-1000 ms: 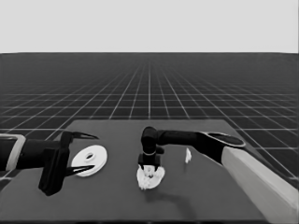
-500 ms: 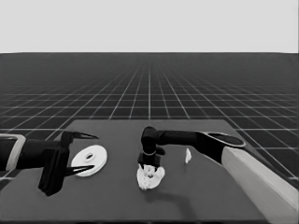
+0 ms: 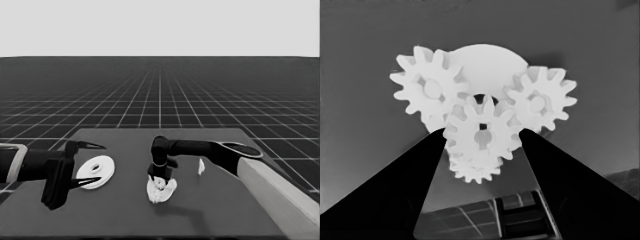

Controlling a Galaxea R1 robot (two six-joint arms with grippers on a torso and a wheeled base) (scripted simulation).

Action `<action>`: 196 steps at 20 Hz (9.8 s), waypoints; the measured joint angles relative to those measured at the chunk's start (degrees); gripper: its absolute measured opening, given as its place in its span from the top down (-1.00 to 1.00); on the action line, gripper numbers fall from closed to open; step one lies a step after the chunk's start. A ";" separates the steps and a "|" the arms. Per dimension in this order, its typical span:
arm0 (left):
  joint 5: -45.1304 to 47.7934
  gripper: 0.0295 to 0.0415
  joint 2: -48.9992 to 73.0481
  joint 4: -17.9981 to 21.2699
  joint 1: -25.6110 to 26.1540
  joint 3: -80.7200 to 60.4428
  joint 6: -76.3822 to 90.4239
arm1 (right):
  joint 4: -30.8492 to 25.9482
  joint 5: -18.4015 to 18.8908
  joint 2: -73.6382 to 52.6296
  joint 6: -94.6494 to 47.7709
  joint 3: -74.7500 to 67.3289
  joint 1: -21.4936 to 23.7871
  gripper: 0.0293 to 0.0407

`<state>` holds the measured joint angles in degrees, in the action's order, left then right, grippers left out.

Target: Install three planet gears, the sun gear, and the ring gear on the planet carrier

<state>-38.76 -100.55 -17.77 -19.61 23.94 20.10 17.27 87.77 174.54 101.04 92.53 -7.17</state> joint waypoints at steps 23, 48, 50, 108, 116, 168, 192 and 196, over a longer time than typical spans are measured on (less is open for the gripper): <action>0.00 -0.49 0.00 0.00 0.00 0.00 0.00 | 0.00 0.00 -0.01 13.80 0.01 -0.04 0.72; 0.00 -0.49 0.00 0.00 0.00 0.00 0.00 | 0.00 0.00 -0.01 28.80 0.01 -0.04 0.72; 0.00 -0.49 0.00 0.00 0.00 0.00 0.00 | 0.00 0.00 -0.01 30.00 0.01 -0.04 0.72; -46.17 -0.49 -33.98 14.22 15.01 72.66 -57.16 | 22.70 -20.15 -73.74 -82.94 -70.37 -13.15 -0.61; -37.55 -0.49 -38.10 8.94 25.54 81.08 -54.30 | 22.70 -20.15 -73.74 -82.94 -70.37 -13.15 -0.61; -49.47 0.12 -73.49 2.91 25.31 67.08 -98.99 | 22.70 -20.15 -73.74 -82.94 -70.37 -13.15 -0.61; -49.48 0.12 -73.49 2.91 25.33 67.08 -87.00 | 22.70 -20.15 -73.74 -82.94 -70.37 -13.15 -0.61; -49.48 0.12 -73.49 2.91 25.32 67.08 -85.00 | 22.70 -20.15 -73.74 -82.94 -70.37 -13.15 -0.61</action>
<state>-88.23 -174.04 -14.86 5.72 91.02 -64.90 39.97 67.61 100.80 18.10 22.16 -20.32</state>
